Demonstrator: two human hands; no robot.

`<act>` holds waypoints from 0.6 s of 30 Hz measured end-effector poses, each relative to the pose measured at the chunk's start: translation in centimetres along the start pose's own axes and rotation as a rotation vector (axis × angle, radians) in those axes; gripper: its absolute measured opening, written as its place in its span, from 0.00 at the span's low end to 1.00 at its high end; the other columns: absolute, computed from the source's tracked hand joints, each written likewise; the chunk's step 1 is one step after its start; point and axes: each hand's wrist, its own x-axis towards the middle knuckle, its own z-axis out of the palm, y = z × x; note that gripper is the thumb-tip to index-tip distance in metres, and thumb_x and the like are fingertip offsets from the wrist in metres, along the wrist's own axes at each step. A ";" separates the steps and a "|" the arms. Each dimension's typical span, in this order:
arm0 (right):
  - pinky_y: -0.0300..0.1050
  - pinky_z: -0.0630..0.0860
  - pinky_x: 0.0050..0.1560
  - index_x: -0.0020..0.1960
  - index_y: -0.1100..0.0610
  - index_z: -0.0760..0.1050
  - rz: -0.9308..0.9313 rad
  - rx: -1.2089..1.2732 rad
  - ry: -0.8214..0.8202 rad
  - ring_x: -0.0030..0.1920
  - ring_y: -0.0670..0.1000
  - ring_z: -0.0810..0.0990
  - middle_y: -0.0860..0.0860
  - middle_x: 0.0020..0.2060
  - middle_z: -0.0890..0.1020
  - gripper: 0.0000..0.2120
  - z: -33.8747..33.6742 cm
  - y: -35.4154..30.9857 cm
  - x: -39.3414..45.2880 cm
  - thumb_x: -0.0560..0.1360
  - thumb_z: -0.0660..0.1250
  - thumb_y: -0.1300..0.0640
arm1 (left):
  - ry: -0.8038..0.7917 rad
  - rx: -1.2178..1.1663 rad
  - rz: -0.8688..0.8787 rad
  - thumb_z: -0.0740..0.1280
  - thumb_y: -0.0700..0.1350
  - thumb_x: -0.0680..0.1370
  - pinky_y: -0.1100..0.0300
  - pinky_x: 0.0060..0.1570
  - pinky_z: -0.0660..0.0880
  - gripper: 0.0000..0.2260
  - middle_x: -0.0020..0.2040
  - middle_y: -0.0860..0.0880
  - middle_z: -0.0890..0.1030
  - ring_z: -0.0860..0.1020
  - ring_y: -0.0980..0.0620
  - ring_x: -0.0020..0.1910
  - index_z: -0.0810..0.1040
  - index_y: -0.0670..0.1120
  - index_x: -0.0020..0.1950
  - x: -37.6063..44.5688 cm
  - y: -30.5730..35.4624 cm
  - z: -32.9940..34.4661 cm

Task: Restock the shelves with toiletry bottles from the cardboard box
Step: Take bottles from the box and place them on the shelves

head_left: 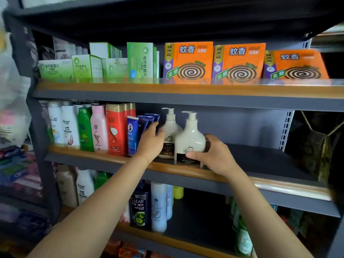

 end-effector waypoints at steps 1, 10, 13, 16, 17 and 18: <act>0.40 0.78 0.44 0.60 0.52 0.72 0.004 -0.006 -0.017 0.44 0.44 0.80 0.44 0.47 0.80 0.29 0.6 -0.1 0.4 0.66 0.78 0.43 | 0.015 -0.029 0.019 0.56 0.52 0.84 0.48 0.73 0.64 0.22 0.75 0.46 0.68 0.66 0.47 0.73 0.63 0.51 0.78 -0.5 -0.1 -0.2; 0.39 0.68 0.48 0.63 0.59 0.72 -0.082 -0.157 0.097 0.58 0.54 0.75 0.55 0.57 0.76 0.25 5.5 -2.6 0.3 0.74 0.71 0.44 | 0.071 -0.033 0.208 0.63 0.44 0.81 0.54 0.68 0.70 0.21 0.70 0.51 0.72 0.71 0.54 0.68 0.68 0.51 0.75 -5.5 -1.9 -1.7; 0.38 0.70 0.51 0.58 0.59 0.76 -0.311 -0.036 0.415 0.52 0.52 0.76 0.53 0.51 0.75 0.12 7.4 -3.4 -2.7 0.77 0.68 0.55 | 0.209 -0.041 0.318 0.64 0.40 0.78 0.64 0.54 0.76 0.15 0.57 0.51 0.79 0.78 0.54 0.54 0.78 0.48 0.64 -8.1 -4.0 -3.6; 0.34 0.69 0.37 0.49 0.59 0.76 -0.381 0.189 0.293 0.35 0.46 0.74 0.49 0.35 0.76 0.03 11.2 -4.7 -5.2 0.76 0.65 0.64 | 0.243 -0.084 0.221 0.63 0.47 0.77 0.58 0.46 0.79 0.09 0.45 0.55 0.83 0.81 0.56 0.44 0.83 0.50 0.52 -11.4 -8.2 -6.4; 0.34 0.69 0.35 0.48 0.58 0.76 -0.361 0.247 0.175 0.32 0.46 0.73 0.49 0.32 0.76 0.03 13.1 -5.0 -5.8 0.77 0.65 0.64 | 0.223 -0.088 0.129 0.64 0.47 0.78 0.55 0.46 0.81 0.08 0.43 0.55 0.84 0.82 0.56 0.43 0.83 0.51 0.49 -12.5 -10.5 -7.4; 0.35 0.69 0.33 0.47 0.57 0.76 -0.341 0.277 0.053 0.30 0.45 0.72 0.49 0.30 0.75 0.03 15.5 -5.2 -6.4 0.77 0.65 0.63 | 0.198 -0.071 0.018 0.65 0.46 0.80 0.53 0.47 0.81 0.07 0.42 0.56 0.84 0.82 0.57 0.42 0.82 0.53 0.48 -13.8 -13.0 -8.6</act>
